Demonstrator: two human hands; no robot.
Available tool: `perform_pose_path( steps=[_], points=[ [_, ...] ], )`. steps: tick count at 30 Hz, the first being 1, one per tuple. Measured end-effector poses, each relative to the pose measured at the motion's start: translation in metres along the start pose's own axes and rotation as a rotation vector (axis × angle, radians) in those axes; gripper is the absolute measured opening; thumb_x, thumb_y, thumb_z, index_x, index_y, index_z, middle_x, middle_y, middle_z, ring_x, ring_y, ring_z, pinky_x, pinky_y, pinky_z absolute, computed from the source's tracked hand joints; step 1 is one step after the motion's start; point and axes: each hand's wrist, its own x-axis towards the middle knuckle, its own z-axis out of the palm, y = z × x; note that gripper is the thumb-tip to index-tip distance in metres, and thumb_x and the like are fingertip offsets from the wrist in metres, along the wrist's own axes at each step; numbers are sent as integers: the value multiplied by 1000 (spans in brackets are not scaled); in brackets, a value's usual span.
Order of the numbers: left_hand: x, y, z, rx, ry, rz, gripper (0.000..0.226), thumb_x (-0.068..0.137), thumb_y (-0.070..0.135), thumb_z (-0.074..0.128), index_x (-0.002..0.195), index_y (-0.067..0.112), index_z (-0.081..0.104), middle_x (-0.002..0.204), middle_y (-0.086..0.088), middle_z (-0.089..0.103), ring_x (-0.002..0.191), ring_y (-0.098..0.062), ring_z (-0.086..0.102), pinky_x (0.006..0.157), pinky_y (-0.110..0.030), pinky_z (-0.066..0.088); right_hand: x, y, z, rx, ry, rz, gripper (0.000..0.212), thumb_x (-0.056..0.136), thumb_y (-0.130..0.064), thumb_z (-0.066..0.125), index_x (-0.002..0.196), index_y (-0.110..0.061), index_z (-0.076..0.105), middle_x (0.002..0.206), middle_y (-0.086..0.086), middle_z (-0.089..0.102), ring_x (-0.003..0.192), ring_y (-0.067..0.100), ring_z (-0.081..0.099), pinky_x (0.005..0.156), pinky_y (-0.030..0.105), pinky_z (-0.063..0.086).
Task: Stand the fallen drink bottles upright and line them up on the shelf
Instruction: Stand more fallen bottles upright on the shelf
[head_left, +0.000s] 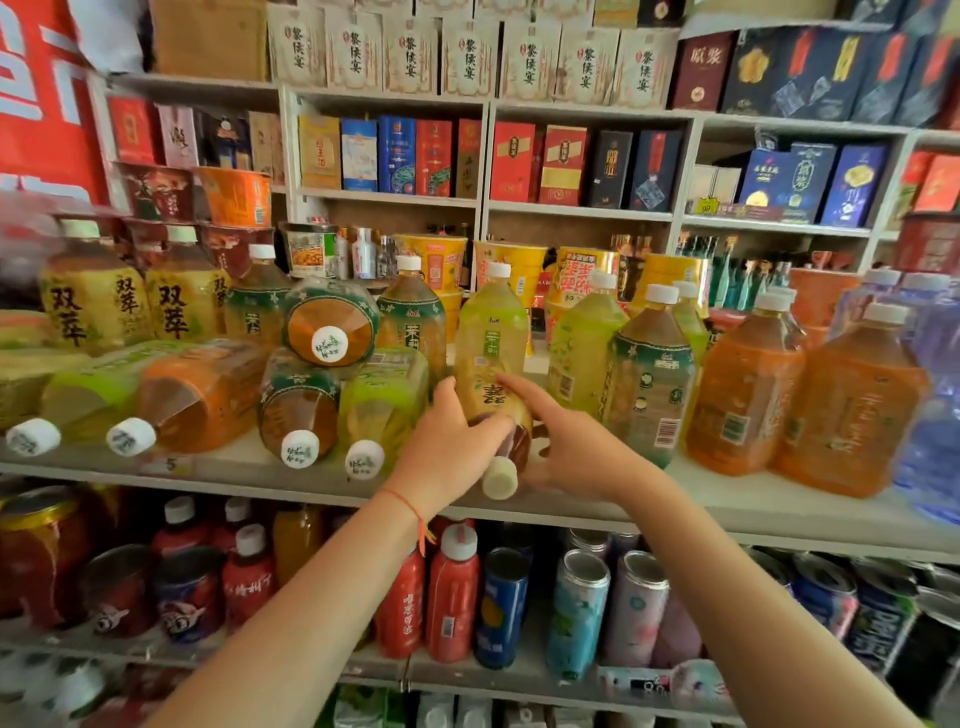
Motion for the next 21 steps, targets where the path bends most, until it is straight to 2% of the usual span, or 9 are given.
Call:
perform_pose_path(
  steps=[2,5,7,9,12,14,17,19,21],
  points=[
    [-1,1,3,-70,-10,-51,79,71,49,63,144,26,42,122,7,63,110,-16,61,99,-43,50,-2,4,2,39,27,-4,114,72,-24,88,155,-50,14,138,-4,59,119,17,61,100,36,51],
    [-4,1,4,-216,27,-66,78,70,48,62,144,29,42,120,11,63,115,-13,59,99,-38,48,-6,9,2,143,69,-1,114,68,-25,91,152,-52,19,137,-13,57,126,12,55,101,23,46],
    [-5,4,4,-258,52,-33,75,71,50,60,142,30,45,117,16,62,112,-8,58,89,-31,46,-9,11,-3,266,114,8,115,63,-32,93,150,-55,22,139,-13,56,129,9,53,105,29,46],
    [-4,10,6,-278,87,8,72,74,53,55,141,31,47,122,15,59,116,-8,55,90,-30,43,-12,11,-11,347,171,18,115,59,-43,94,150,-55,24,144,-9,54,127,10,55,106,36,46],
    [2,20,6,-354,117,54,66,78,57,49,139,29,49,128,9,57,124,-15,53,106,-41,44,-13,6,-20,452,304,6,104,64,-51,89,150,-47,30,142,-8,56,117,9,63,94,31,54],
    [7,26,8,-376,109,68,65,81,57,48,139,29,50,133,5,59,127,-17,53,111,-48,41,-11,-1,-26,525,440,15,79,79,-48,81,145,-44,37,126,-4,67,106,7,69,81,24,57],
    [17,33,15,-331,88,97,53,79,50,56,130,38,52,118,14,64,115,-9,60,103,-44,47,-1,-16,-30,435,618,76,46,94,-48,63,136,-42,46,100,-4,73,86,9,70,68,25,55],
    [26,35,21,-307,84,126,46,77,44,64,122,43,52,105,16,70,99,-3,67,92,-39,54,5,-25,-32,295,696,128,41,97,-52,56,135,-41,48,92,-9,70,79,10,67,63,29,53],
    [36,37,26,-245,60,161,48,83,45,69,127,39,52,109,14,70,101,-7,67,92,-39,55,11,-30,-35,181,719,175,43,101,-52,48,141,-37,45,96,-9,69,81,14,66,66,33,52]
  ],
)
